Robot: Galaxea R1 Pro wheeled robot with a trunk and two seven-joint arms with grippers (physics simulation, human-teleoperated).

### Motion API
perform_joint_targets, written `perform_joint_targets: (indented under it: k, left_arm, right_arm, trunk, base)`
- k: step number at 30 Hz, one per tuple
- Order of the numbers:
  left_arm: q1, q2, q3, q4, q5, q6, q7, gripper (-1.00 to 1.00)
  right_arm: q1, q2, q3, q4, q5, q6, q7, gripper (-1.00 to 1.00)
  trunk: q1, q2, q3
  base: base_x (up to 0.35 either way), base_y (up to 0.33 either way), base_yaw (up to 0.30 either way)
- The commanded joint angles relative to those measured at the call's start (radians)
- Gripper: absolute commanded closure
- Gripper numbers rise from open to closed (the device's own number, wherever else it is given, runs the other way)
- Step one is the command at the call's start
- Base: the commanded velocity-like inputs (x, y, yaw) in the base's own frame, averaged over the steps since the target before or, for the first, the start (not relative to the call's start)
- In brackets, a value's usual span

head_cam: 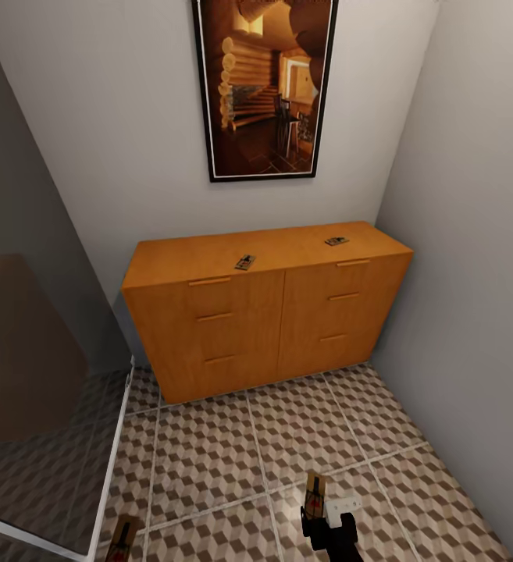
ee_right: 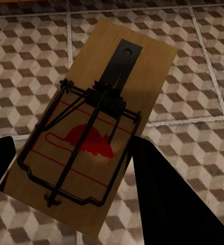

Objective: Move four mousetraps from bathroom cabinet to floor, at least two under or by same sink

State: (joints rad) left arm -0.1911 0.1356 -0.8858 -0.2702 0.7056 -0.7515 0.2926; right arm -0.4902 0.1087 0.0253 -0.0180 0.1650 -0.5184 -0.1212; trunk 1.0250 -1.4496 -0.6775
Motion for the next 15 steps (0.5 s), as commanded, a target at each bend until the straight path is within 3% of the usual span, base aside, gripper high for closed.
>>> perform_joint_targets:
  k: [1, 15]
  left_arm:
    - [-0.001, 0.001, -0.008, -0.002, -0.002, 0.000, 0.014, 1.00]
    - [-0.001, 0.001, -0.008, -0.002, -0.002, 0.000, 0.014, 1.00]
  right_arm:
    - [-0.001, 0.000, 0.002, 0.001, 0.007, -0.002, -0.003, 1.00]
    - [-0.001, -0.002, 0.000, 0.000, 0.007, -0.001, -0.004, 1.00]
  trunk:
    - [0.000, 0.000, 0.001]
    - [0.000, 0.000, 0.012]
  base:
    - [0.000, 0.000, 0.000]
    - [0.000, 0.000, 0.000]
